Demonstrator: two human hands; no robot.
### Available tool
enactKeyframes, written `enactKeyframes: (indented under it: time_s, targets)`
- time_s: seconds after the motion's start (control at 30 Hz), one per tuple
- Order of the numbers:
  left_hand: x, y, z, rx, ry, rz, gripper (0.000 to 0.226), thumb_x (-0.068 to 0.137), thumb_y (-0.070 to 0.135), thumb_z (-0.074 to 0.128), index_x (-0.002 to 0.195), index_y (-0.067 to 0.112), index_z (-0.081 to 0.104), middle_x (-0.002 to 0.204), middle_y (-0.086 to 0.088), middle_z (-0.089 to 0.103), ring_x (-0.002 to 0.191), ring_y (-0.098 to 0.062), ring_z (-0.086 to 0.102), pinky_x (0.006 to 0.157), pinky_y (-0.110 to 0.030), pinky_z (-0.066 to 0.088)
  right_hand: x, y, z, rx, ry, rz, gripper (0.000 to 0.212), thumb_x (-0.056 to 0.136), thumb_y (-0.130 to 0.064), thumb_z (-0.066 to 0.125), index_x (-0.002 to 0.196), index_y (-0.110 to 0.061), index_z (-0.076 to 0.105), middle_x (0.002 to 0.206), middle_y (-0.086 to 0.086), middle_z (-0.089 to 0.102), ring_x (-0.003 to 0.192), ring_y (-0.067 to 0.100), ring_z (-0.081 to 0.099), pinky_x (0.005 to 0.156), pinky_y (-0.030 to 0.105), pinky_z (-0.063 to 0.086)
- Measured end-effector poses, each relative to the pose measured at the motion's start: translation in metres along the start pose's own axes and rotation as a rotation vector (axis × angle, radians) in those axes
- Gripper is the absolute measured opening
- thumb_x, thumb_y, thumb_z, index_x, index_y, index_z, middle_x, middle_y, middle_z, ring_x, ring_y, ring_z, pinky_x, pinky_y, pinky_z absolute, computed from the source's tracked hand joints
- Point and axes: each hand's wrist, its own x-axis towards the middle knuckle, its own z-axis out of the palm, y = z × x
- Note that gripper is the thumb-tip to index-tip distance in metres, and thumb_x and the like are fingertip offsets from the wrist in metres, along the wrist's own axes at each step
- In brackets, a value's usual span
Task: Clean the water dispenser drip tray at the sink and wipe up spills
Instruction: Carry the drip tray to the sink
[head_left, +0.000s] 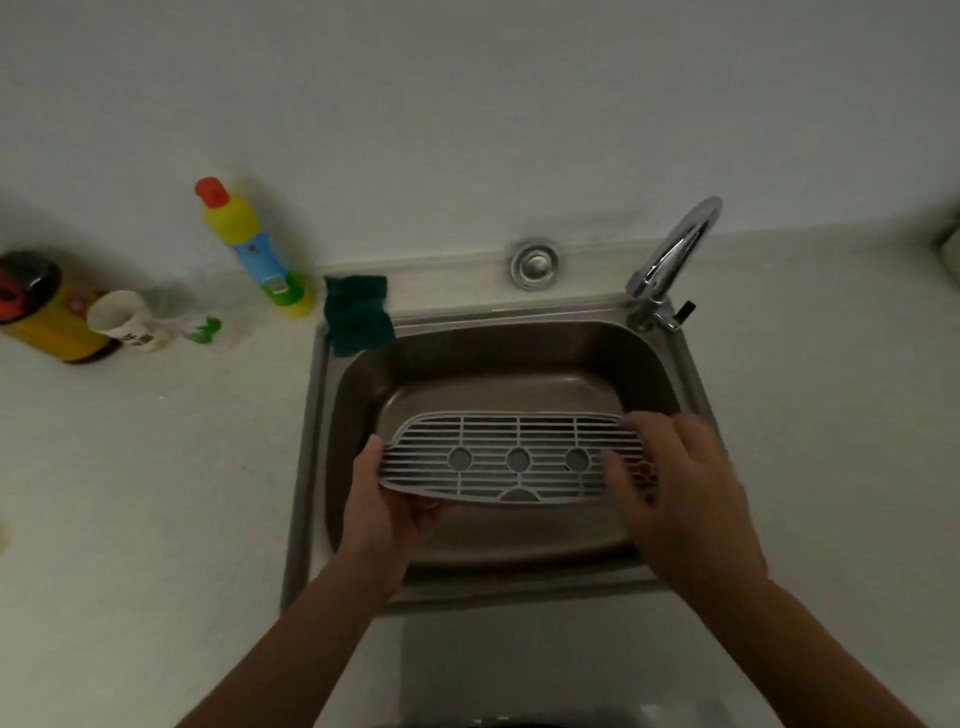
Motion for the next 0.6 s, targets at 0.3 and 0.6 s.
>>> enactKeyframes:
  time_s: [0.3, 0.6]
  targets:
    - [0.009, -0.025, 0.041, -0.077, 0.127, 0.067, 0.061, 0.1, 0.063, 0.038, 0.127, 0.02, 0.071, 0.125, -0.016, 0.074, 0.115, -0.033, 0.071, 0.096, -0.053, 0.057, 0.06, 0.006, 0.032, -0.165, -0.495, -0.472, 0.055, 0.098, -0.061, 0.034, 0.132, -0.027, 0.061, 0.109, -0.001, 0.07, 0.099, 0.019, 0.063, 0.091, 0.042, 0.052]
    - [0.027, -0.03, 0.043, -0.064, 0.166, 0.037, 0.058, 0.101, 0.059, 0.041, 0.13, 0.015, 0.067, 0.119, -0.016, 0.076, 0.111, -0.032, 0.073, 0.084, -0.048, 0.061, 0.097, 0.006, 0.048, -0.225, -0.762, -0.487, 0.033, 0.098, -0.06, 0.047, 0.113, -0.031, 0.055, 0.104, -0.004, 0.069, 0.091, 0.019, 0.063, 0.08, 0.04, 0.05]
